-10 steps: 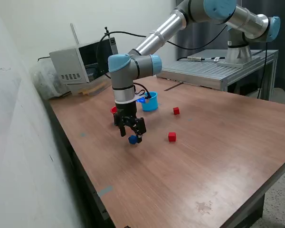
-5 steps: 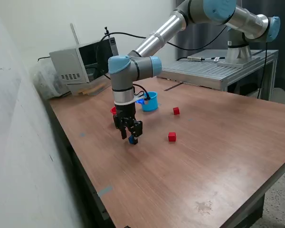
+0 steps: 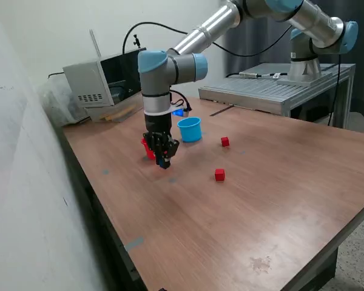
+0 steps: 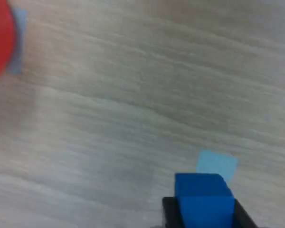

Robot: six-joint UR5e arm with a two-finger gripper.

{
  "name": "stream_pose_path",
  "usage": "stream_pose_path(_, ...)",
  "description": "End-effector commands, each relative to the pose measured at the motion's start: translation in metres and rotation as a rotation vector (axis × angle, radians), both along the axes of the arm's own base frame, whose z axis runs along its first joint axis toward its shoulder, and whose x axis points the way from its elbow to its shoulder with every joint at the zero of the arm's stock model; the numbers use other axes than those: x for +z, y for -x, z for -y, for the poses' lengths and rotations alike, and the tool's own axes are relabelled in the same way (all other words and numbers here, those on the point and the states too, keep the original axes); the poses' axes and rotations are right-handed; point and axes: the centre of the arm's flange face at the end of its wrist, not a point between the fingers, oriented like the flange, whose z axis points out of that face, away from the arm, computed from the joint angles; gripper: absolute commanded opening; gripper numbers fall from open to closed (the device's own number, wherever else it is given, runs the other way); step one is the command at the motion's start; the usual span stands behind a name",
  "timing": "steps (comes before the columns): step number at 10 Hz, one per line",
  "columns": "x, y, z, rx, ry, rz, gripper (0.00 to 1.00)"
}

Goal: Place red objects in the red bin, and blue objects in the blue bin.

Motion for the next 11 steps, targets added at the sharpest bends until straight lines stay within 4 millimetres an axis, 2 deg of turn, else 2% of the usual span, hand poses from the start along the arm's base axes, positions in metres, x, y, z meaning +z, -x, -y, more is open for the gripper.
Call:
stream_pose_path(1,0.057,-0.036,0.001,-0.074,0.011,0.012,0.0)
stream_pose_path(3,0.08,-0.081,-0.003,-0.131,0.012,0.107,0.0)
stream_pose_path(4,0.08,-0.099,-0.01,-0.165,0.01,0.156,0.0)
stream_pose_path(5,0.071,-0.114,-0.011,-0.204,-0.016,0.24,0.0)
stream_pose_path(6,0.063,-0.127,-0.023,-0.217,-0.09,0.308,0.0)
stream_pose_path(7,0.054,-0.132,-0.07,-0.276,-0.114,0.336,0.0)
stream_pose_path(8,0.047,-0.134,-0.098,-0.315,-0.108,0.353,0.0)
stream_pose_path(10,0.039,-0.14,-0.173,-0.411,-0.093,0.371,0.0)
stream_pose_path(11,0.037,-0.142,-0.188,-0.426,-0.1,0.376,0.0)
